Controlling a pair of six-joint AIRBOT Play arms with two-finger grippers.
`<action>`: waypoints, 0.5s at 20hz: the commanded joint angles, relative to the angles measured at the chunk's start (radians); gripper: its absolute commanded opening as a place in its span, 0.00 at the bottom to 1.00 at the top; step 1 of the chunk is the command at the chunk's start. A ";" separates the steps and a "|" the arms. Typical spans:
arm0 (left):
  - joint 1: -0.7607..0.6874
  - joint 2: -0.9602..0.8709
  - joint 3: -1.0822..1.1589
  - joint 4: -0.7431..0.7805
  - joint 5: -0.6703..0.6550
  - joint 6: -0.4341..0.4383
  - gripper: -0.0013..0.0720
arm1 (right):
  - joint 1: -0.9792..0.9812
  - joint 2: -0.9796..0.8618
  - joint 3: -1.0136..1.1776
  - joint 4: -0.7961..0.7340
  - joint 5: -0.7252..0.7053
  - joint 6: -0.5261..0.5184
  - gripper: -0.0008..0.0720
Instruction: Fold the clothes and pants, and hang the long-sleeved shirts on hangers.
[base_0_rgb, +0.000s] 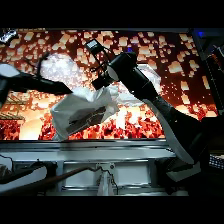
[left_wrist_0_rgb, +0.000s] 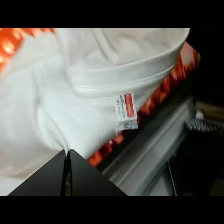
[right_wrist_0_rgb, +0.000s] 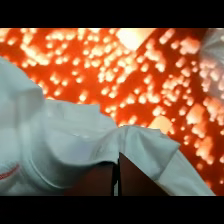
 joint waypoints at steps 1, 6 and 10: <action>0.126 0.142 0.000 -0.002 0.016 0.004 0.03 | 0.000 0.000 0.010 -0.107 -0.035 0.026 0.04; 0.146 0.257 0.000 0.023 0.070 0.003 0.03 | 0.000 0.000 0.103 -0.120 -0.123 0.093 0.04; 0.133 0.303 0.000 -0.006 0.286 -0.102 0.03 | 0.000 0.000 0.205 -0.150 -0.142 0.113 0.04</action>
